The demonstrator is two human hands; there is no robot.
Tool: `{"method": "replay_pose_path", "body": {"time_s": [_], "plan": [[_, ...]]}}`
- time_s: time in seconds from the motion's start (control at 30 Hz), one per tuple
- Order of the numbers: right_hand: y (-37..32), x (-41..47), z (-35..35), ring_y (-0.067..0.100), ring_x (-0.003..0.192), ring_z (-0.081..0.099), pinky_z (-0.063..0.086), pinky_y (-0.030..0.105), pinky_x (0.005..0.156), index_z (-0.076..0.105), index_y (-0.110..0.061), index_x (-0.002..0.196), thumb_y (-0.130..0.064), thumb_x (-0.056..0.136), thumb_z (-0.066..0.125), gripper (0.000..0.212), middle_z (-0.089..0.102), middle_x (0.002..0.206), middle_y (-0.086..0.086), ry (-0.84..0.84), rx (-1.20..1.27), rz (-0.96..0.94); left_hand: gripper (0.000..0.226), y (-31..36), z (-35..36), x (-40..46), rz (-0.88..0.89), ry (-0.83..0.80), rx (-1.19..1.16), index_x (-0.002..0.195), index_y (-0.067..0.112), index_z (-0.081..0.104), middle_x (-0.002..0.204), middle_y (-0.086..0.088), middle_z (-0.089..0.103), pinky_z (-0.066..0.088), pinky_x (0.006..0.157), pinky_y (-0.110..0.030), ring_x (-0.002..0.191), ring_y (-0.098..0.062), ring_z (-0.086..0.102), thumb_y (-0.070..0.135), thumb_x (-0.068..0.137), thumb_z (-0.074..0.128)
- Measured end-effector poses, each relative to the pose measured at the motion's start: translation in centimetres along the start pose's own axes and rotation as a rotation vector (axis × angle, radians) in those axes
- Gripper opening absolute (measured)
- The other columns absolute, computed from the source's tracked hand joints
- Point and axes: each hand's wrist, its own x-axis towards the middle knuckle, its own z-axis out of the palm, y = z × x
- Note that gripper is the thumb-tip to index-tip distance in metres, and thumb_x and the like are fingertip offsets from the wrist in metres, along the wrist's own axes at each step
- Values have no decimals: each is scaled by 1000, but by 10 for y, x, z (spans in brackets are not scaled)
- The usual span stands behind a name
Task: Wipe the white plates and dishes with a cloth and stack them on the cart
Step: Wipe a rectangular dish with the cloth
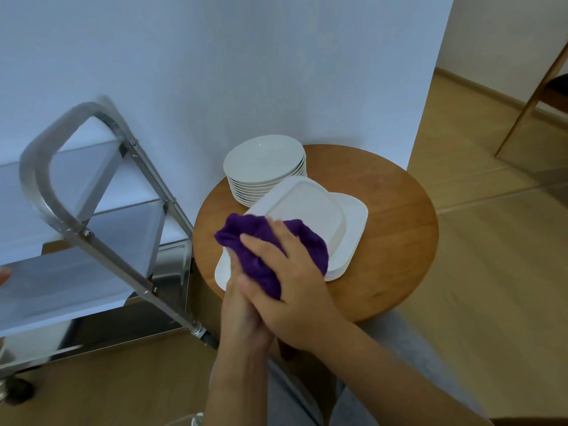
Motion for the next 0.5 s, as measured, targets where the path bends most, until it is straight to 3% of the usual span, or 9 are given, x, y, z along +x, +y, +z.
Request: {"method": "replay_pose_path", "body": {"time_s": [0.07, 0.17, 0.23, 0.33, 0.43, 0.5], "plan": [[6, -3, -2, 9, 130, 36, 32, 32, 110, 54, -22, 130, -34, 84, 61, 49, 47, 141, 0, -37, 33, -52, 34, 0, -3, -2, 11, 23, -65, 99, 20, 60, 82, 10, 74, 55, 66, -16, 83, -5, 69, 39, 98, 32], [25, -10, -13, 16, 129, 41, 40, 37, 106, 57, -18, 127, -34, 85, 60, 45, 49, 138, 2, -44, 45, -125, 47, 8, -2, -4, 40, 2, -206, 112, 16, 62, 106, -11, 70, 57, 78, -34, 99, -23, 67, 51, 88, 43], [41, -12, -24, 17, 131, 40, 37, 33, 107, 56, -18, 126, -34, 84, 59, 45, 45, 139, -1, -24, 66, -111, 51, 10, -3, -6, 65, -42, -156, 121, 19, 57, 114, -12, 67, 57, 81, -37, 105, -25, 65, 52, 86, 39], [64, 0, -41, 15, 130, 37, 28, 19, 108, 52, -26, 127, -24, 85, 65, 44, 40, 139, -4, 42, 46, 72, 48, 10, -7, -10, 104, -82, -5, 122, 24, 55, 118, -7, 66, 52, 88, -42, 108, -24, 63, 47, 84, 39], [79, 14, -51, 10, 119, 44, 36, 9, 96, 50, -22, 128, -16, 89, 62, 41, 48, 133, -2, 96, 118, 315, 39, 10, -11, -13, 183, -66, 284, 111, 29, 58, 105, 2, 72, 57, 81, -32, 97, -17, 68, 46, 80, 43], [85, 14, -54, 7, 107, 52, 44, 14, 89, 52, -26, 124, -16, 90, 60, 36, 56, 118, -10, 245, 270, 431, 39, 14, -11, -15, 248, -38, 428, 106, 31, 58, 98, 8, 73, 57, 70, -22, 92, -12, 69, 51, 76, 45]]}}
